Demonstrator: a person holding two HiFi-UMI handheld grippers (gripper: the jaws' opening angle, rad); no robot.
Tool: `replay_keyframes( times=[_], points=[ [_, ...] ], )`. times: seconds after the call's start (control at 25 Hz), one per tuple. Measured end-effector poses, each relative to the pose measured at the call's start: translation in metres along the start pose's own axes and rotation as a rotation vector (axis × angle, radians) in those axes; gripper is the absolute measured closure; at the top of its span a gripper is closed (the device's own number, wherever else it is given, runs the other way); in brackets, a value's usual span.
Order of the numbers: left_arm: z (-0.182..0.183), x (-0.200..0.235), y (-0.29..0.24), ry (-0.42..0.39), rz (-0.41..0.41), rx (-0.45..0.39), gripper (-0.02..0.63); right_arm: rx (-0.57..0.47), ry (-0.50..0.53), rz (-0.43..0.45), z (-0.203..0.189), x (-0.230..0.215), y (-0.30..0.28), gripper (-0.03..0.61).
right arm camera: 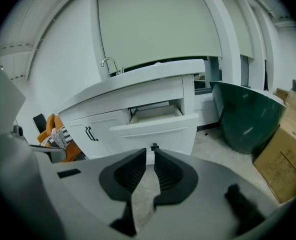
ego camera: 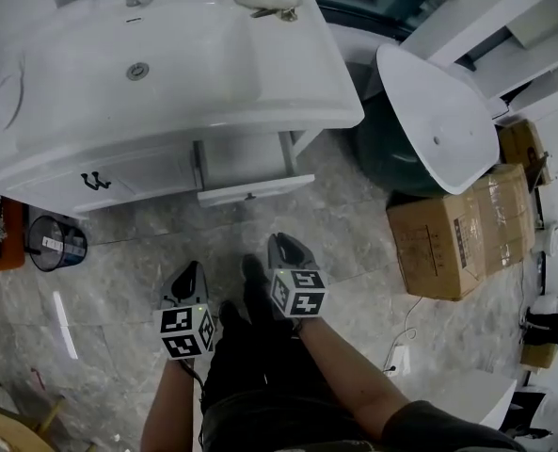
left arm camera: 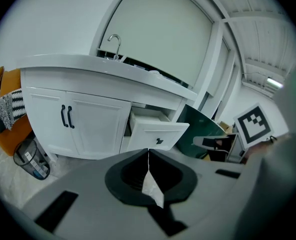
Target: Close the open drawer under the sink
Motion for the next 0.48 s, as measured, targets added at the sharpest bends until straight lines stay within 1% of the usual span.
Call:
replay_keyframes(
  times=[0.08, 0.12, 0.16, 0.2, 0.48],
  points=[
    [-0.002, 0.006, -0.009, -0.003, 0.010, 0.003, 0.598, -0.001, -0.010, 0.003, -0.003, 0.001, -0.017, 0.537],
    [-0.002, 0.008, -0.013, -0.002, 0.015, 0.002, 0.598, 0.000, -0.012, 0.011, -0.004, 0.002, -0.026, 0.505],
    [-0.001, 0.011, -0.016, 0.001, 0.020, 0.000, 0.598, 0.003, -0.014, 0.019, -0.006, 0.003, -0.035, 0.442],
    [-0.001, 0.013, -0.019, 0.004, 0.024, -0.002, 0.598, 0.008, -0.014, 0.025, -0.008, 0.004, -0.044, 0.425],
    [-0.008, 0.027, -0.039, 0.001, 0.045, 0.004, 0.598, 0.018, -0.009, 0.014, -0.018, 0.001, -0.093, 0.411]
  ],
)
Point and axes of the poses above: the fingertips, and each gripper's own axes: y backward along the fingers, x to its left, z out of its top, the point moved 7 cm from there along y, backward along the fingers, and after that the axes turned 2 degrees about z, right-handed, at the moved point
